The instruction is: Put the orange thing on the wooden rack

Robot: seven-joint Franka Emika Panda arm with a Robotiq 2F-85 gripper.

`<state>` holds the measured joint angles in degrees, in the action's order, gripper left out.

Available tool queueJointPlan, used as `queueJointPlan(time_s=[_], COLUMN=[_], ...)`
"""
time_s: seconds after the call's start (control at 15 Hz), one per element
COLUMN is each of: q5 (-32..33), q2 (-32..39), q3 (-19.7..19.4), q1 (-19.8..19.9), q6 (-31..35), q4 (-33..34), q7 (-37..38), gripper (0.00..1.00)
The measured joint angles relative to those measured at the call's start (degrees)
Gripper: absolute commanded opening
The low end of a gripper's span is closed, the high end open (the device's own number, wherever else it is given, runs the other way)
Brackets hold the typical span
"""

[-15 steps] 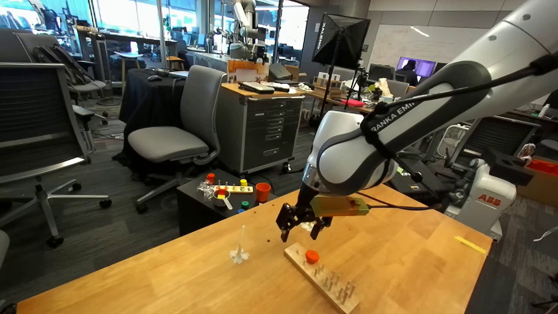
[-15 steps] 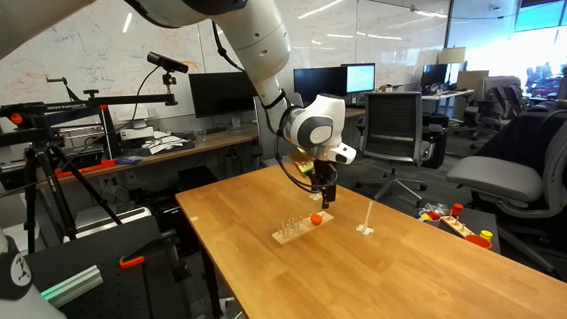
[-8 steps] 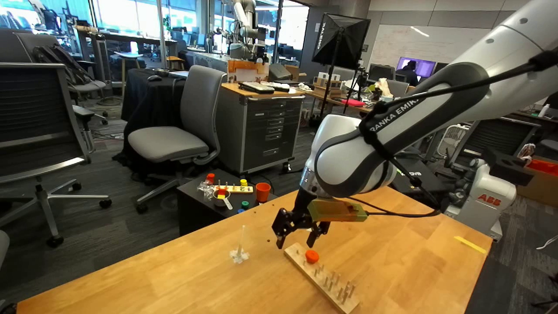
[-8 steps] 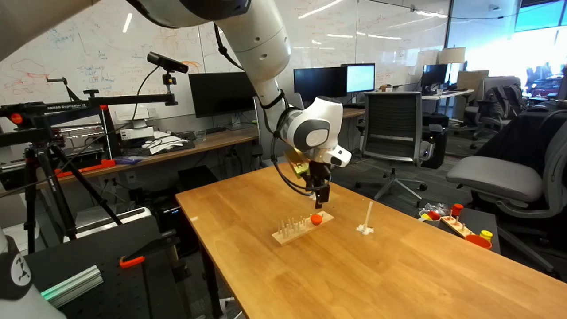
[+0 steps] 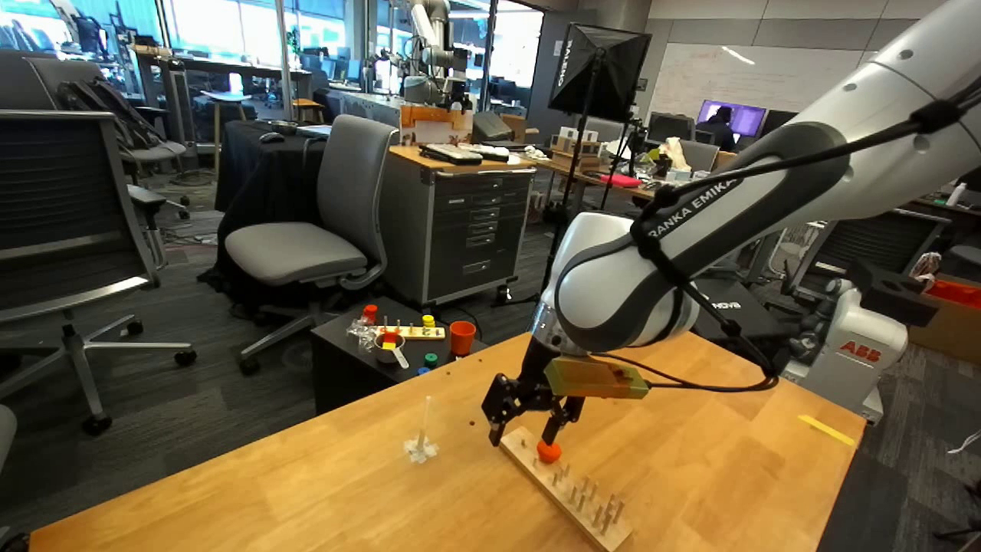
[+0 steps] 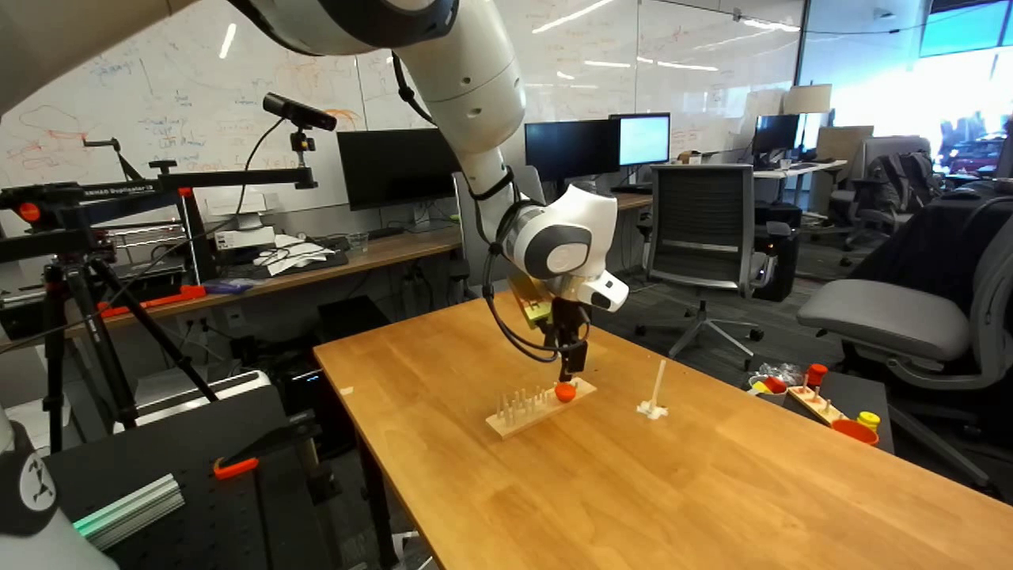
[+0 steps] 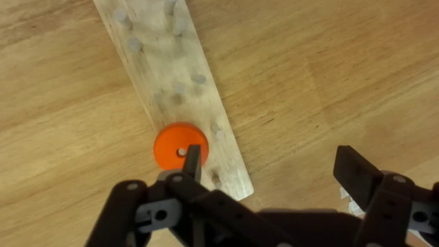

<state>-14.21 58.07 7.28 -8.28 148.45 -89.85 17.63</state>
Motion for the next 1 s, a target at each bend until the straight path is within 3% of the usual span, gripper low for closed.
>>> queueJointPlan(time_s=[1.0], q5=[-1.1], q2=[1.9], q3=[0.7], q1=[3.0], q6=[0.0], q4=[0.0], q7=[-1.1], gripper=[1.00])
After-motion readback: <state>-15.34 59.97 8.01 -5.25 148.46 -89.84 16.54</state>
